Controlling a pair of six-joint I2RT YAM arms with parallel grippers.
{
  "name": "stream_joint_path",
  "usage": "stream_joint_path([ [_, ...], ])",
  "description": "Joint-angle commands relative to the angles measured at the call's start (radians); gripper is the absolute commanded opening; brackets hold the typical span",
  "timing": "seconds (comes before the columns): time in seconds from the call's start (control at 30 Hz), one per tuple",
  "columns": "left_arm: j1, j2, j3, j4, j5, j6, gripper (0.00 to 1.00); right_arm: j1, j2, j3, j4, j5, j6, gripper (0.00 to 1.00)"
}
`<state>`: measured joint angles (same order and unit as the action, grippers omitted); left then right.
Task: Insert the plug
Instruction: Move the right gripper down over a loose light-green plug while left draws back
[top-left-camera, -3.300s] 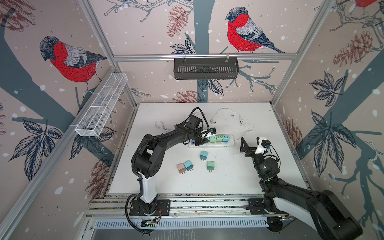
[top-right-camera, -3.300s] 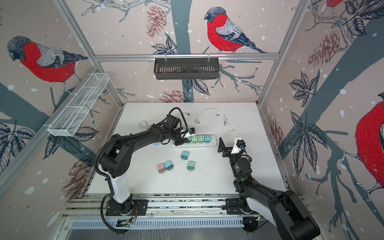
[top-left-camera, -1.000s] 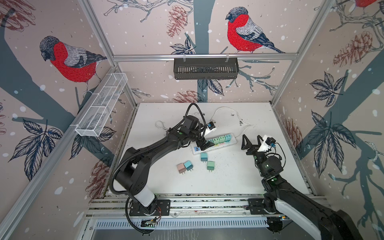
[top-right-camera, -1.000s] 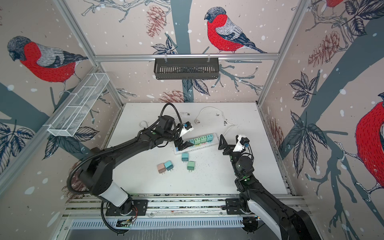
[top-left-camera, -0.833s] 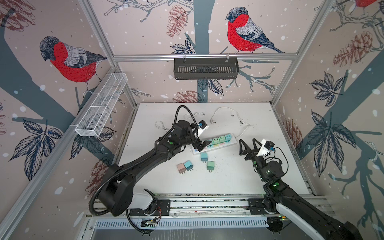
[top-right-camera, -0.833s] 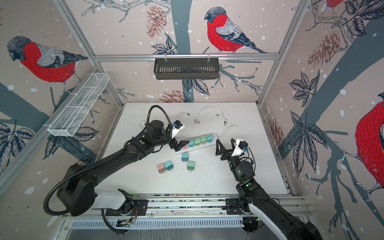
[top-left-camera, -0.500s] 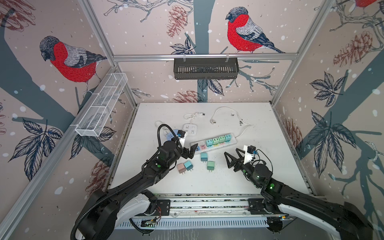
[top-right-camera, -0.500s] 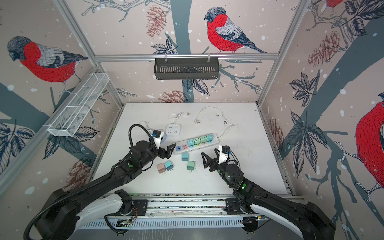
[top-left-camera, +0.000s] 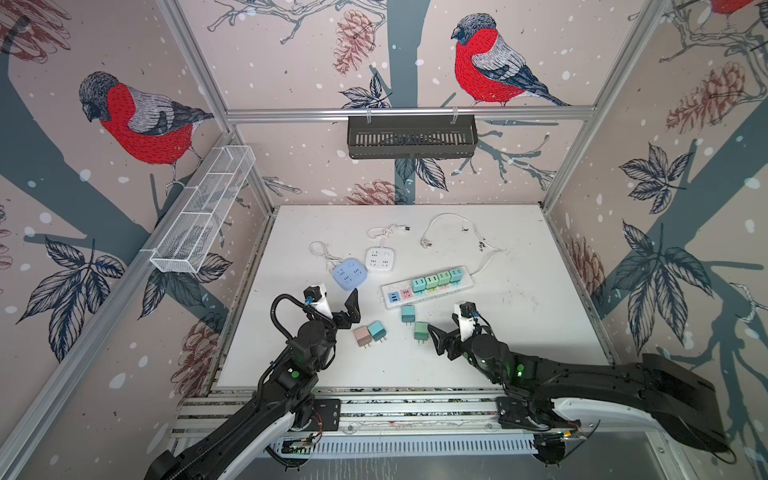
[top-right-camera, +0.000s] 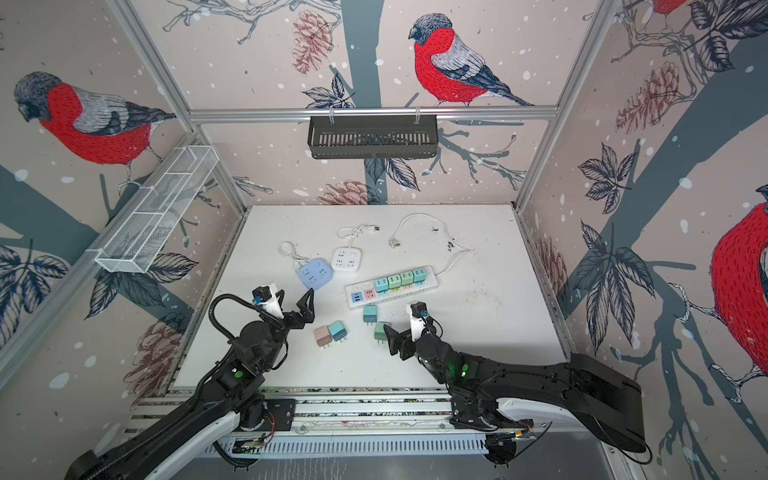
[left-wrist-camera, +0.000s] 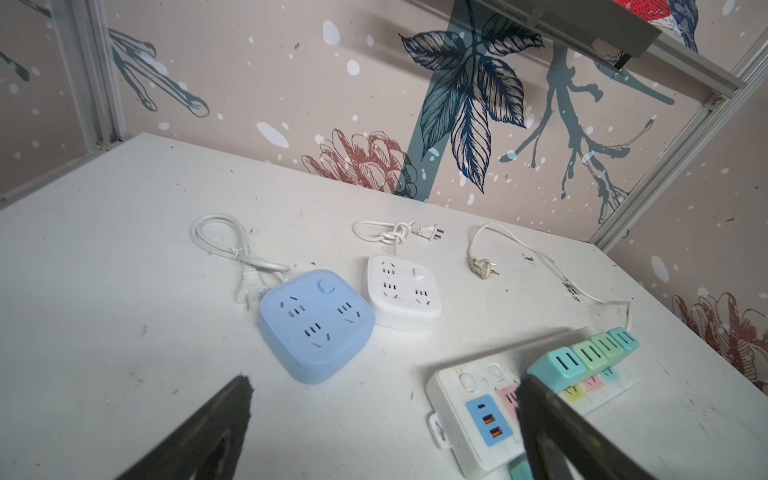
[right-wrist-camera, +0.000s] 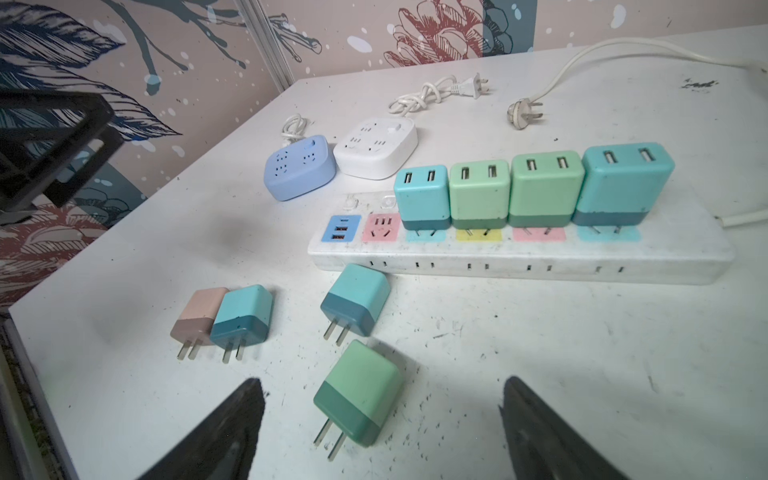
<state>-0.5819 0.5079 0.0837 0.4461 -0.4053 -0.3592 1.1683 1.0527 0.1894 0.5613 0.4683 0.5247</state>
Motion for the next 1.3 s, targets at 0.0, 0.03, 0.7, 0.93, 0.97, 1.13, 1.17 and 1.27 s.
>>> stream_joint_path([
  [0.0,0.01,-0.057,-0.014,-0.01,-0.15,0.018,0.98,0.011,0.054,0.023,0.057,0.026,0.003,0.9],
  [0.03,0.012,-0.066,-0.02,-0.022,-0.18,0.025,0.98,0.016,0.075,0.027,0.068,0.022,0.003,0.9],
  [0.7,0.046,0.04,-0.111,0.138,-0.18,-0.004,0.98,0.086,0.427,0.167,0.004,0.042,0.009,0.91],
  [0.93,0.045,0.065,-0.101,0.142,-0.175,-0.008,0.98,0.084,0.523,0.225,-0.03,0.106,0.009,0.91],
  [0.97,0.046,0.063,-0.103,0.14,-0.173,-0.007,0.98,0.084,0.533,0.23,-0.036,0.115,0.009,0.9],
  [1.13,0.046,0.053,-0.106,0.141,-0.155,-0.004,0.98,0.083,0.542,0.217,-0.051,0.156,0.021,0.84],
  [1.17,0.047,0.052,-0.108,0.141,-0.155,-0.003,0.98,0.081,0.54,0.21,-0.055,0.162,0.026,0.83],
  [1.27,0.046,0.052,-0.108,0.142,-0.156,-0.003,0.98,0.08,0.518,0.188,-0.07,0.168,0.045,0.79],
])
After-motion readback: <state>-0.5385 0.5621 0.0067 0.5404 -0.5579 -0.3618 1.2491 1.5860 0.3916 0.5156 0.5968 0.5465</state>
